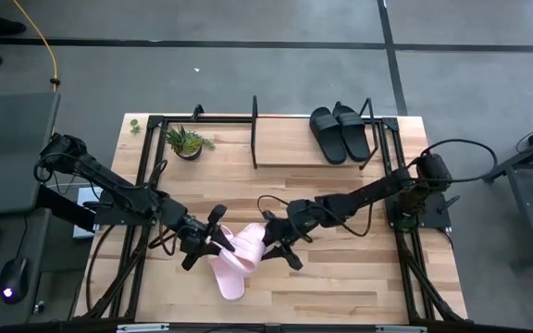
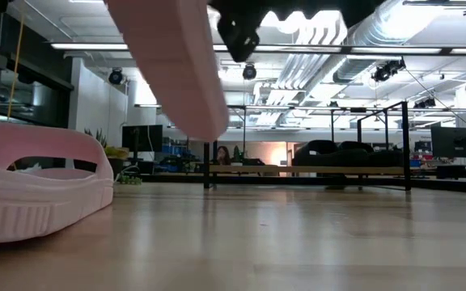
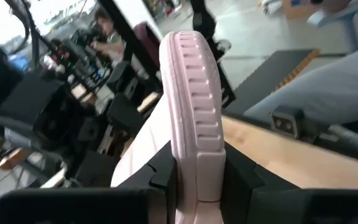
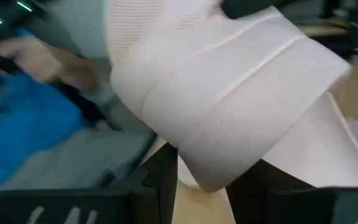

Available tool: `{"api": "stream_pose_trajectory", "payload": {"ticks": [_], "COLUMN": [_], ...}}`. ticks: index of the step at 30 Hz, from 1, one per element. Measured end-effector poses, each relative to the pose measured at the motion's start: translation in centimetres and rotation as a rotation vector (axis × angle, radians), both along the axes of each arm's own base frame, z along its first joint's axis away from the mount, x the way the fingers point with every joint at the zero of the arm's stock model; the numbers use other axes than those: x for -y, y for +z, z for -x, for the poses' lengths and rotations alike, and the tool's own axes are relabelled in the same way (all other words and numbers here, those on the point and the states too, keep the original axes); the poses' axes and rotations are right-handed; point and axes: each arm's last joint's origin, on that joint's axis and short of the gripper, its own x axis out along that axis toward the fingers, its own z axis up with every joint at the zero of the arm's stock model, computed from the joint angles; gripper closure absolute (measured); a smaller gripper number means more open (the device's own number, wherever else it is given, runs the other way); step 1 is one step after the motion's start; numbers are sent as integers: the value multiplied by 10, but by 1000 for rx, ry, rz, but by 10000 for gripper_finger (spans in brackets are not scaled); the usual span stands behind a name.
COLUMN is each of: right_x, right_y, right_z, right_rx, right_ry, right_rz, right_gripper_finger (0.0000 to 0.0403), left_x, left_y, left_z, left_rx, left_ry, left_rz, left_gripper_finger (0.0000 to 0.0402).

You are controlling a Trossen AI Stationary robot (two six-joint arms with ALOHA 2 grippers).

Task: Pick and place slides into the shelf
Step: Put the top pink slide on the shelf

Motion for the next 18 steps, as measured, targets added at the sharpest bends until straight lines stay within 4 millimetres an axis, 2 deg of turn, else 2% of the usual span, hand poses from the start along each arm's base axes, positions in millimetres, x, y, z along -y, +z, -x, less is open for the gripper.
{"api": "stream_pose_trajectory", "payload": {"ticks": [10, 18], "right_x": [9, 7], "right_y": [18, 25], "right_z": [11, 19], "right_rx": [-41, -62], "right_ry": [-159, -319], "right_rz": [123, 208], "right_gripper_finger": [296, 296], "left_x": [-8, -17], "left_y": [5, 8], "left_z": [11, 23], "left_rx": [-40, -88], "left_ry": [146, 296], "left_rz": [-58, -109], "left_gripper_finger": [336, 340]}}
